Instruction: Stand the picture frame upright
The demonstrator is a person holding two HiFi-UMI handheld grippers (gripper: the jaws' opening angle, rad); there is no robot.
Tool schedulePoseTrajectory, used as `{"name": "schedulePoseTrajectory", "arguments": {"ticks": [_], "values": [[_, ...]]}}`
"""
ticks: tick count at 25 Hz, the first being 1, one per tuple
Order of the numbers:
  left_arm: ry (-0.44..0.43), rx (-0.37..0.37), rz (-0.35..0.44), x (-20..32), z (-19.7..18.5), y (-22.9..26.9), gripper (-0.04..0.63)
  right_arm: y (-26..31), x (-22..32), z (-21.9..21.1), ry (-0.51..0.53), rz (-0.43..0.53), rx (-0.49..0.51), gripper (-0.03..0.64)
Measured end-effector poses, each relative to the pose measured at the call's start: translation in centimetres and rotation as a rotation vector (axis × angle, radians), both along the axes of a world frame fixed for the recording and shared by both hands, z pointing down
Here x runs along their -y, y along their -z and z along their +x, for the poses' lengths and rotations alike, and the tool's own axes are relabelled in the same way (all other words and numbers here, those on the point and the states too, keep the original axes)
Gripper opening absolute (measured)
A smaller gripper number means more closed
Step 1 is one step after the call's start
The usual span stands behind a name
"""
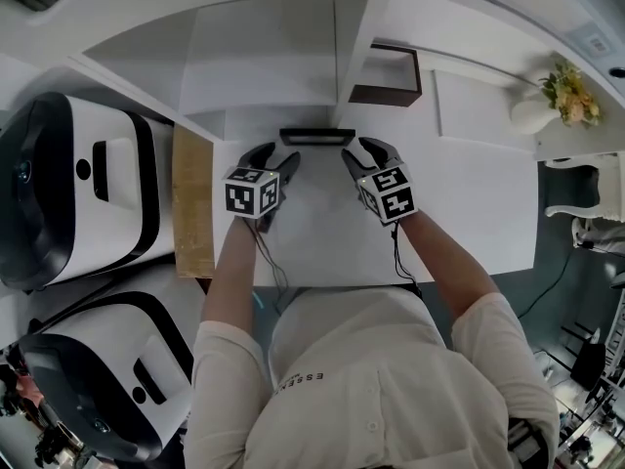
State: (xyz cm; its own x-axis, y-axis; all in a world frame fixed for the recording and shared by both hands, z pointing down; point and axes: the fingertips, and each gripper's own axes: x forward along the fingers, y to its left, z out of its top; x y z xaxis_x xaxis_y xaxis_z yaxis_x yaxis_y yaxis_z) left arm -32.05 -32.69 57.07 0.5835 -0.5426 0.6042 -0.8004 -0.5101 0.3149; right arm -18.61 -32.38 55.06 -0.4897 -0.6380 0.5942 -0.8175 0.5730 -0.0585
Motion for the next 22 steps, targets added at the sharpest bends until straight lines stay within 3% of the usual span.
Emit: {"name": "schedulePoseTrajectory", "arguments": {"ticks": [4,7,10,11,13,15,22], "values": [[0.010,-0.028,0.096,-1.9,0.2,3.0,0.236,1.8,-1.7,0.3,-0.011,0.013,0.045,0.167],[-0.043,-0.090,0.133,-3.9,1.1,5.0,0.232,3.7,-3.3,-0.4,0.012,0.028,0.107,0.158],[-0.094,-0.114,0.177,-5.7,1.9,6.8,0.207,6.1,-4.5,-0.4,0.023,0.095,0.118,0.084],[-0.098,-0.112,0.197,-6.1,1.9,7.5,0.185,6.9,-4.8,-0.3,0.021,0.120,0.122,0.057],[-0.092,-0.112,0.244,-6.7,1.9,9.0,0.059,8.7,-5.3,0.0,0.022,0.163,0.148,0.032],[-0.086,-0.121,0.290,-7.3,2.0,10.8,0.015,10.5,-5.9,0.2,0.033,0.208,0.174,0.020],[-0.101,-0.097,0.475,-9.0,2.4,16.5,0.002,15.8,-8.1,1.0,0.093,0.354,0.232,0.015]]}}
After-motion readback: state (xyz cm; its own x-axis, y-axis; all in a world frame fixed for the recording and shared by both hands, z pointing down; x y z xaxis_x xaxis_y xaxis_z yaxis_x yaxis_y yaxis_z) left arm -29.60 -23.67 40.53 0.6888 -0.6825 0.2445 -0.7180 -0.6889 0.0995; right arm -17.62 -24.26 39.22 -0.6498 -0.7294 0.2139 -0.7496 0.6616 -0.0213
